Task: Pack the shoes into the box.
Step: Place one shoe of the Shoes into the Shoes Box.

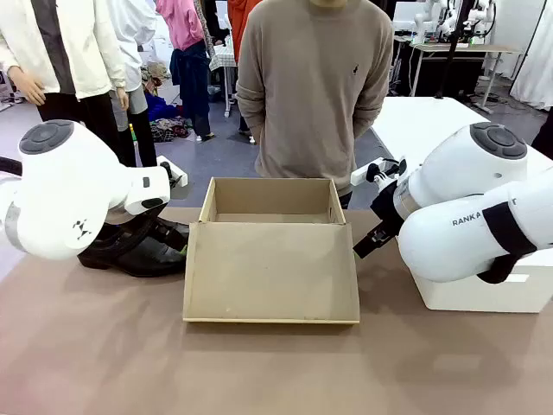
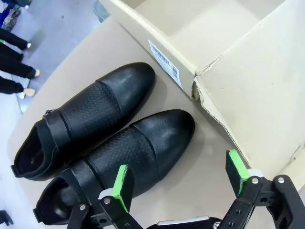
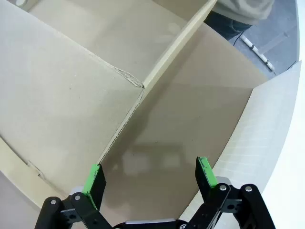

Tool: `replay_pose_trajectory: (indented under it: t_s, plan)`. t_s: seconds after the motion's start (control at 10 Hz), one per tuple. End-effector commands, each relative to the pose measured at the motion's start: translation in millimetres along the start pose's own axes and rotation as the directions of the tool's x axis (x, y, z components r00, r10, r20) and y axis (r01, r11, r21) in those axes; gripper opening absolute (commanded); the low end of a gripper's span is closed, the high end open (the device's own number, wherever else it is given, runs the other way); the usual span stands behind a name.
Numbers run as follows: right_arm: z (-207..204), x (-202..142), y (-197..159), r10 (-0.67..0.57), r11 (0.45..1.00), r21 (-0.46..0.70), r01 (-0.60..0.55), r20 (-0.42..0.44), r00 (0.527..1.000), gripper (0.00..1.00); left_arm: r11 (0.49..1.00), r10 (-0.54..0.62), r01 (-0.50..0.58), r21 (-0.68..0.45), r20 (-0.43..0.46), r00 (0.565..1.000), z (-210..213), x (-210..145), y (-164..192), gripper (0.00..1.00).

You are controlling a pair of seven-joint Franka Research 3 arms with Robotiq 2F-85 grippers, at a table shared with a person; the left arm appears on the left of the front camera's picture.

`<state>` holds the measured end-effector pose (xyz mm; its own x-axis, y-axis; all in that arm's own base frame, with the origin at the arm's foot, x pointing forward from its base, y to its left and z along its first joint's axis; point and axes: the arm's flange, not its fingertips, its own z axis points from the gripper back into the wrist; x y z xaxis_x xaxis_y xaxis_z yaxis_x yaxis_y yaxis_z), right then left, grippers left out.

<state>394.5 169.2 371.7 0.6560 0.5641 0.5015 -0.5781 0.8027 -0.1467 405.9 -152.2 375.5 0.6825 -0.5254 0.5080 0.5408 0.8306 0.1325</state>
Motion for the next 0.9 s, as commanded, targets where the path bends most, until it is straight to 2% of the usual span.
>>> replay_pose_trajectory:
  t_s: [0.0,0.8]
  plan:
    - [0.1,0.1,0.0,0.000,1.000,0.000,0.000,0.001,1.000,1.00,1.000,0.000,0.000,0.000,0.001,1.000,0.4,0.1,0.0,1.00]
    - [0.1,0.1,0.0,0.000,1.000,0.000,0.000,0.001,1.000,1.00,1.000,0.000,0.000,0.000,0.001,1.000,0.4,0.1,0.0,1.00]
